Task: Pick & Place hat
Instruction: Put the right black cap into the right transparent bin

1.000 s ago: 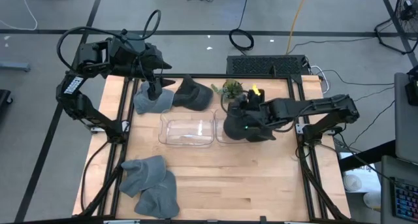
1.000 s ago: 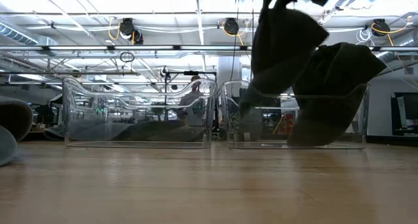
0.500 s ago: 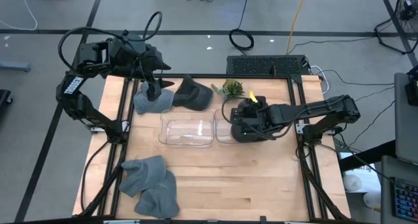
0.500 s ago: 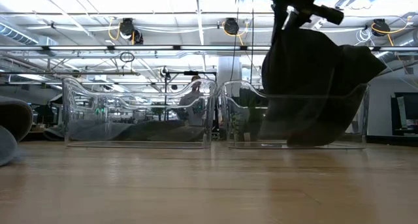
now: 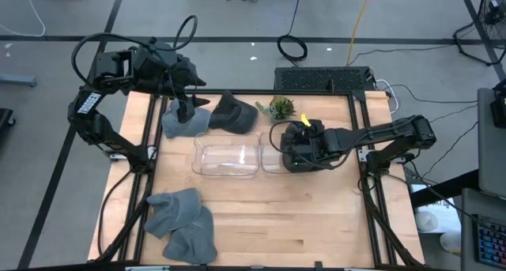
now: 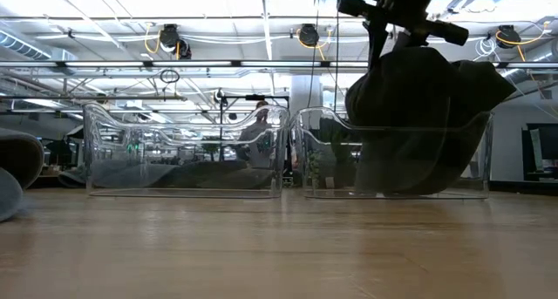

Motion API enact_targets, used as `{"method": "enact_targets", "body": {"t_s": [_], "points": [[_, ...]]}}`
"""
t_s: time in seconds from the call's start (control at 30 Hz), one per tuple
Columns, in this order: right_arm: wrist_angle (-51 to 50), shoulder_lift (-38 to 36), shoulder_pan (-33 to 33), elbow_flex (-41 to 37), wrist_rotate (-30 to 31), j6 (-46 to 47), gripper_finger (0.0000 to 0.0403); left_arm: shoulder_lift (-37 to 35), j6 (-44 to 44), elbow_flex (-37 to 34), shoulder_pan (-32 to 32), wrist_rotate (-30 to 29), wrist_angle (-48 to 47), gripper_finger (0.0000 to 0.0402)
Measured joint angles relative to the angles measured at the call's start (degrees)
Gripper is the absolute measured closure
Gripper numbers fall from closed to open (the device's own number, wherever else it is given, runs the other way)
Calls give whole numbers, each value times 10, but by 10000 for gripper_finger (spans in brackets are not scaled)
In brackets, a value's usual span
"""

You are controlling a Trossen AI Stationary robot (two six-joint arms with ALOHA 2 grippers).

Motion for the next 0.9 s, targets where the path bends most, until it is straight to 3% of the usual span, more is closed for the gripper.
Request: {"method": "enact_targets", "body": {"t_s": [0.33, 0.5, 0.67, 0.77, 0.9], "points": [[12, -79, 0, 0, -5, -36, 246, 0, 9, 0, 0, 0, 0, 125], [119, -120, -1, 0, 13, -146, 235, 0, 11, 0, 0, 0, 1, 117], [296, -122, -25, 1, 4, -312, 250, 0, 11, 0, 0, 0, 1, 122], [385, -96, -51, 2, -53, -372, 275, 0, 11, 0, 0, 0, 2, 127], [421, -49, -76, 1, -126, -396, 320, 0, 11, 0, 0, -2, 2, 125]]}}
